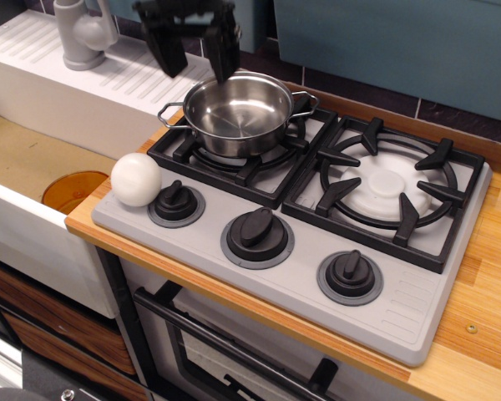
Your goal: Put pot or pan on stove and put mushroom in pot or pan
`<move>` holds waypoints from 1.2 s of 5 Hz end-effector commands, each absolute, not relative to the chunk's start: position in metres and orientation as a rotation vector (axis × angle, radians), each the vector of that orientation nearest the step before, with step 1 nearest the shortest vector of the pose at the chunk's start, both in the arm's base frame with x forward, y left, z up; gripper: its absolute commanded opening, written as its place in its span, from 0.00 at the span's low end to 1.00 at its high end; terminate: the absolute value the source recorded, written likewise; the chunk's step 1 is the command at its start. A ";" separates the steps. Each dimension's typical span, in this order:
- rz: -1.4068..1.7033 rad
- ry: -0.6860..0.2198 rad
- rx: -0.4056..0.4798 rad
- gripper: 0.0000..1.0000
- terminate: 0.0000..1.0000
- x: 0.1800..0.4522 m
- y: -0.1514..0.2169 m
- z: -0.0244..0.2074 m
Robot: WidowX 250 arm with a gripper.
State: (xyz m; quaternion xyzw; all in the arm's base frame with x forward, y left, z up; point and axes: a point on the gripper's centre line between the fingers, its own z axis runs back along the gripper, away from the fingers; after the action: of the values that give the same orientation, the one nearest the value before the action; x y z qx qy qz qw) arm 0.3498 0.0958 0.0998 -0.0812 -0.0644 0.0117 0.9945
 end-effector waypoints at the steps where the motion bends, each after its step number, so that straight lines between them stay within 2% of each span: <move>1: -0.021 -0.197 -0.117 1.00 0.00 0.366 0.088 0.150; 3: -0.021 -0.197 -0.117 1.00 0.00 0.366 0.088 0.150; 5: 0.031 -0.335 0.126 1.00 0.00 0.314 0.091 0.156; 6: 0.041 -0.384 0.175 1.00 0.00 0.298 0.094 0.151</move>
State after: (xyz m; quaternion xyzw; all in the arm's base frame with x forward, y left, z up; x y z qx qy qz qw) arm 0.2910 0.0944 0.1324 0.0786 -0.1637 0.0189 0.9832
